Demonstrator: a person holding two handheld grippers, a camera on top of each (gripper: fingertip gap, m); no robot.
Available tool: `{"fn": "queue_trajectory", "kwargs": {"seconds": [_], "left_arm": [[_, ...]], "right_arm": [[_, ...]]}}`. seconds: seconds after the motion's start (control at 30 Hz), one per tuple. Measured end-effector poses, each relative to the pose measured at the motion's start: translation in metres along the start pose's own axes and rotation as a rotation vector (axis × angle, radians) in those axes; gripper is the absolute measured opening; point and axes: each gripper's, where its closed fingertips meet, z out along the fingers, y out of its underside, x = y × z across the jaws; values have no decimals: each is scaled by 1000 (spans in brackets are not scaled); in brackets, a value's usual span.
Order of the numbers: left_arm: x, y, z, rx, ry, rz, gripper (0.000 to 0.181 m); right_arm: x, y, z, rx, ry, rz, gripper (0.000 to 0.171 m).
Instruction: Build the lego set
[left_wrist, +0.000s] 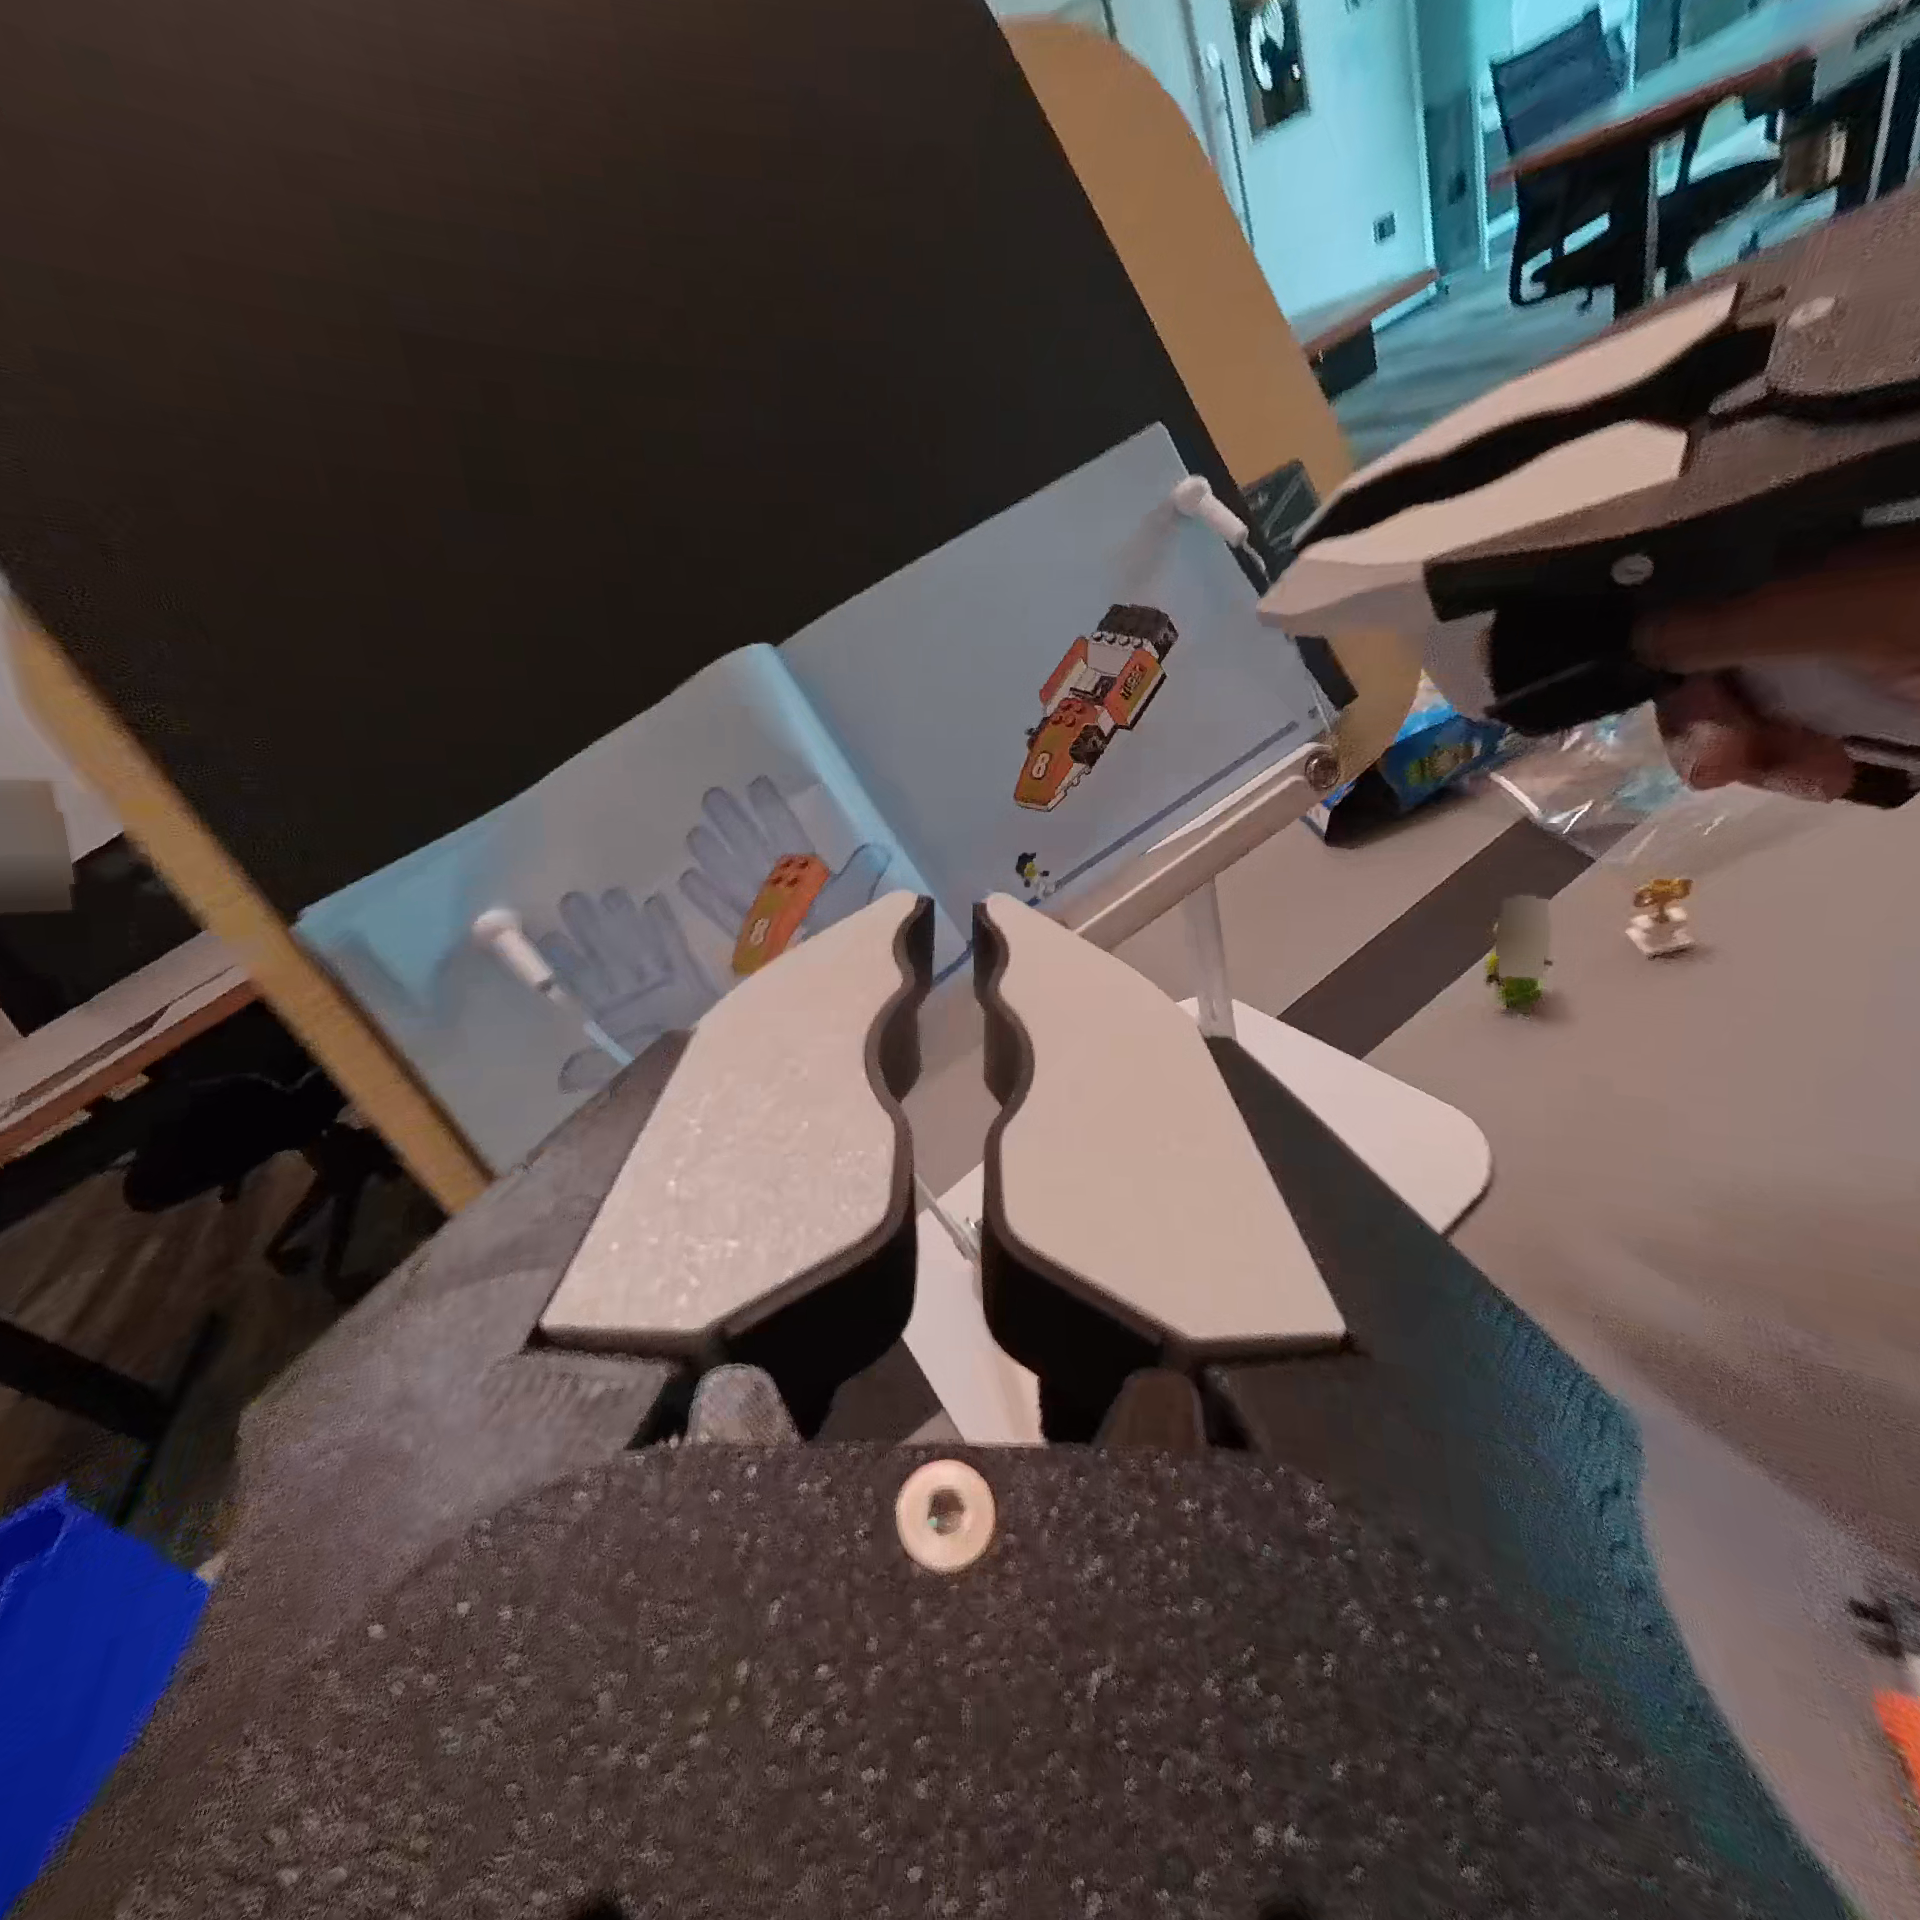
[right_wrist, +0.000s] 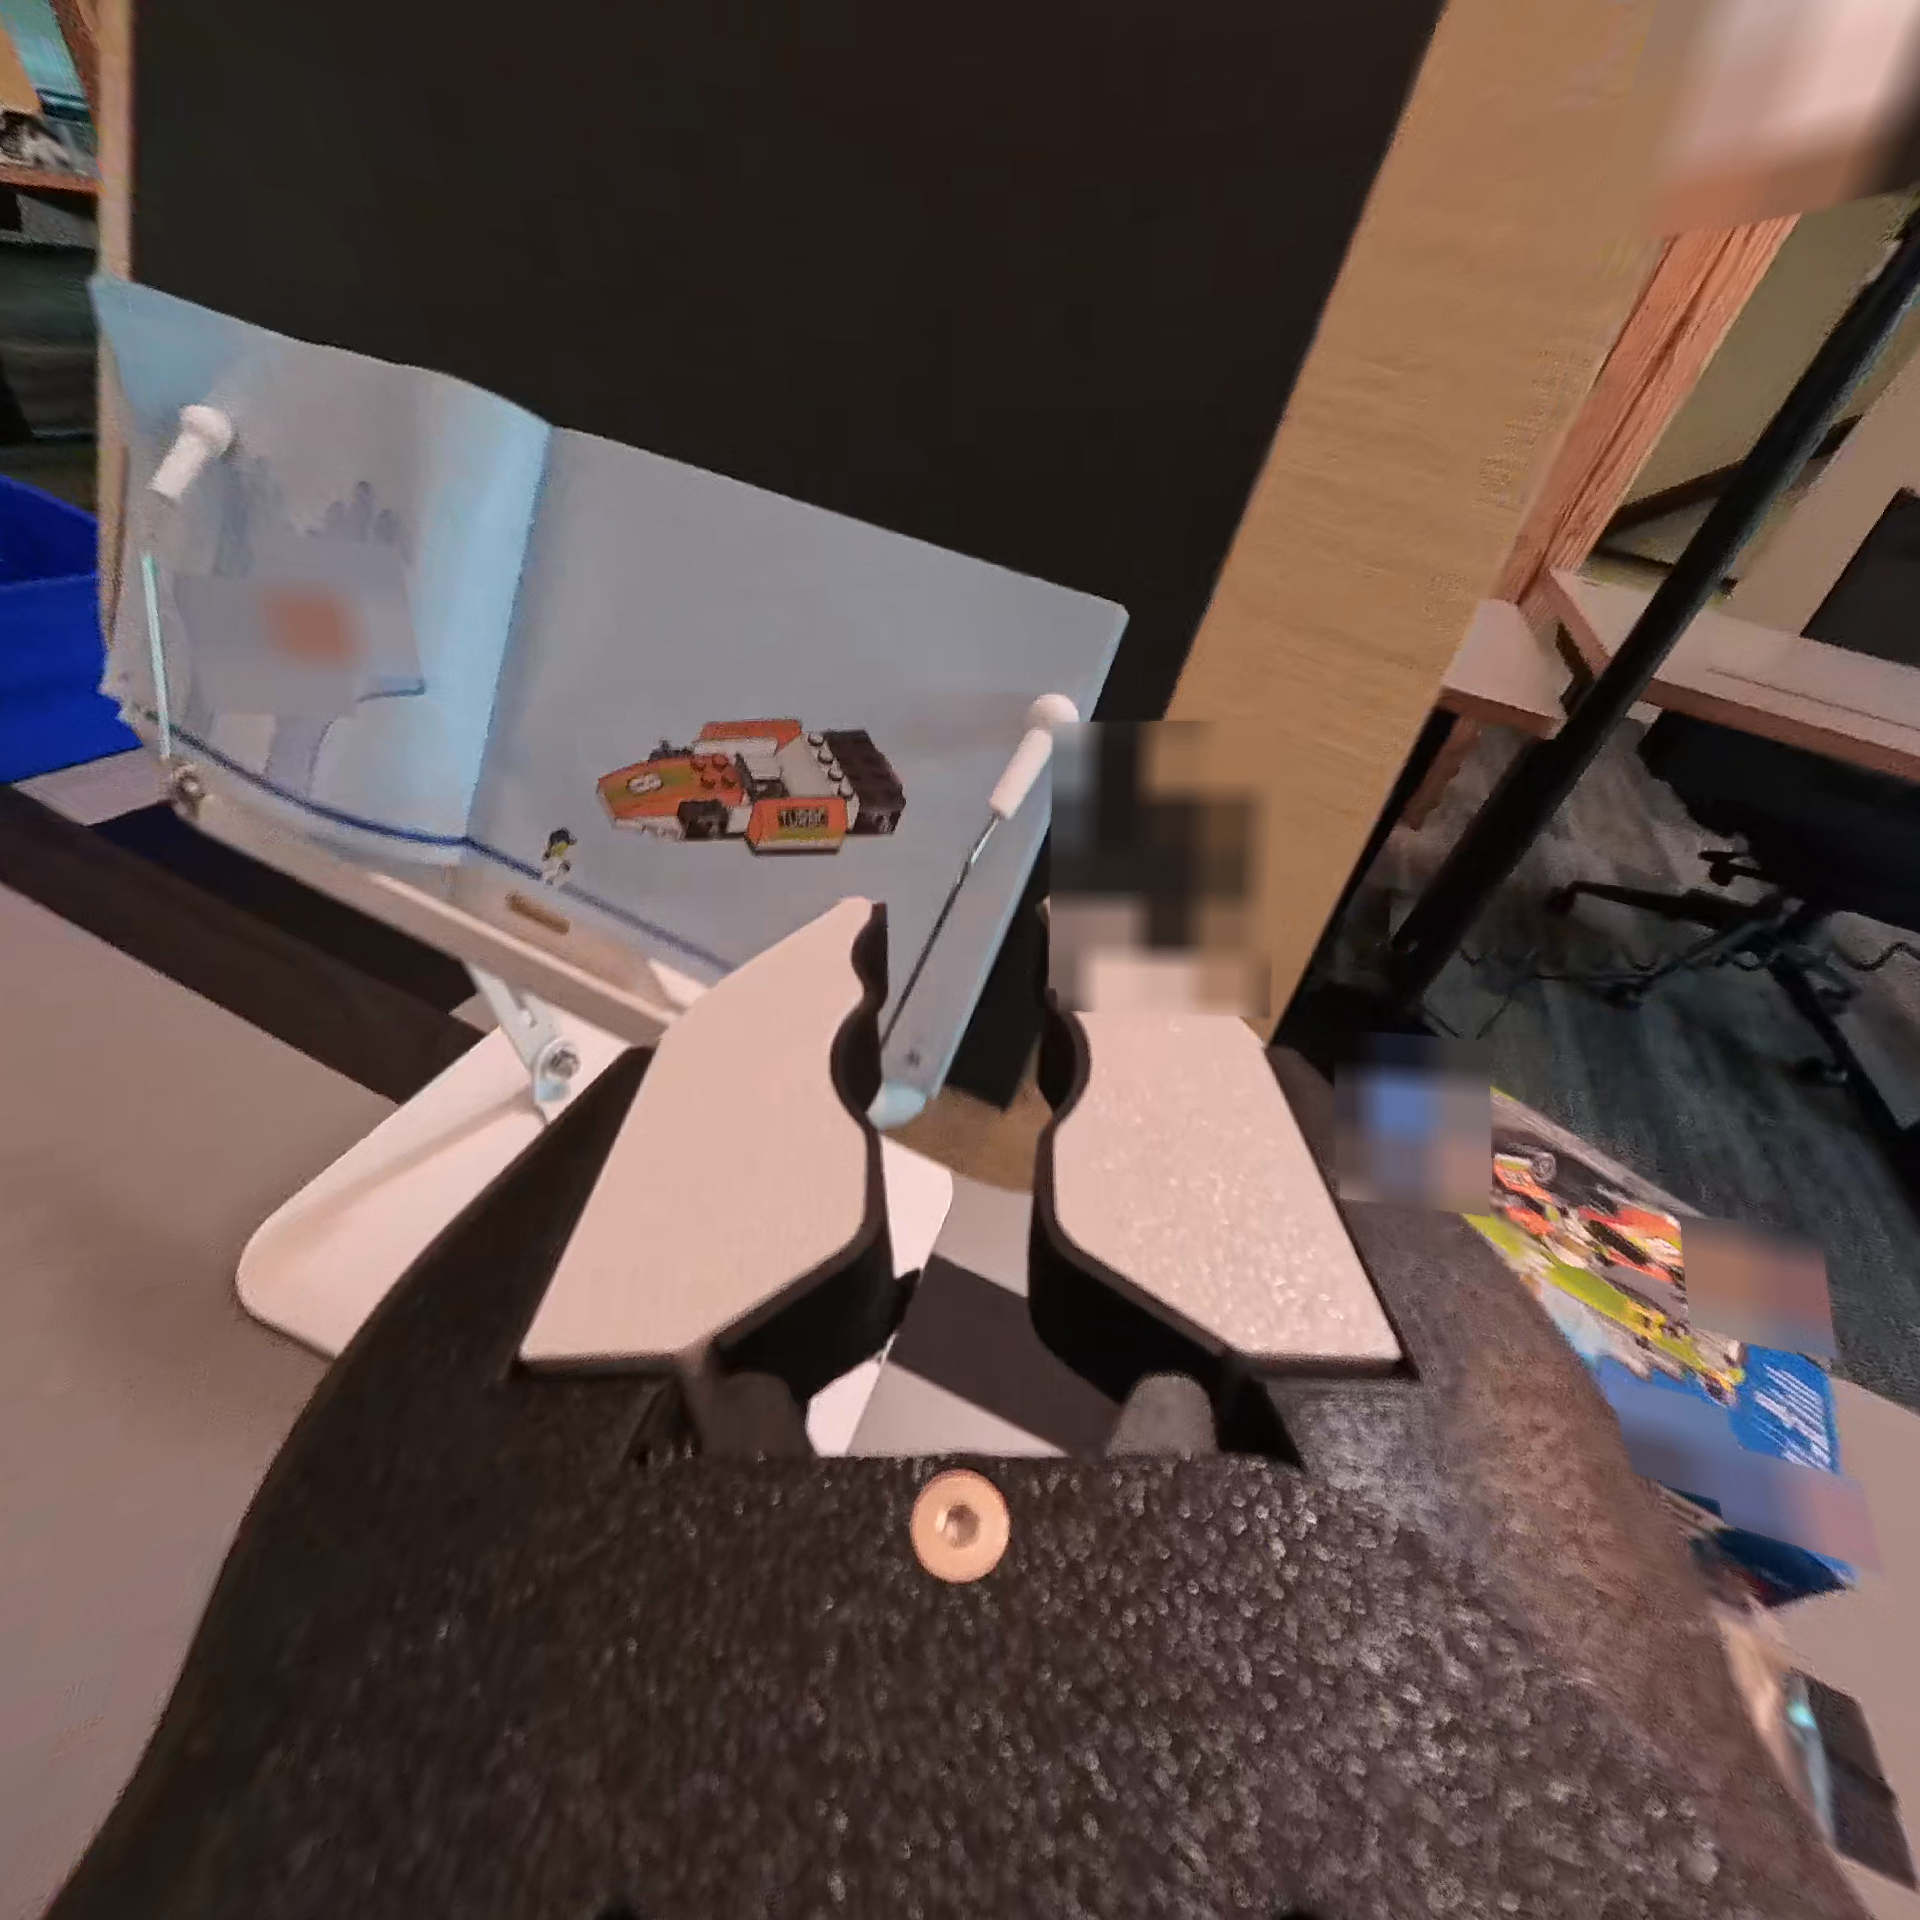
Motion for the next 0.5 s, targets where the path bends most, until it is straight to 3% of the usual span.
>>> {"fn": "queue_trajectory", "kwargs": {"seconds": [0.23,0.5], "left_arm": [[3,18,68,-121,36,118,6],[-2,29,79,-174,-17,129,0]], "right_arm": [[2,1,13,-22,28,38,4],[20,20,-1,-9,62,173,8]]}}
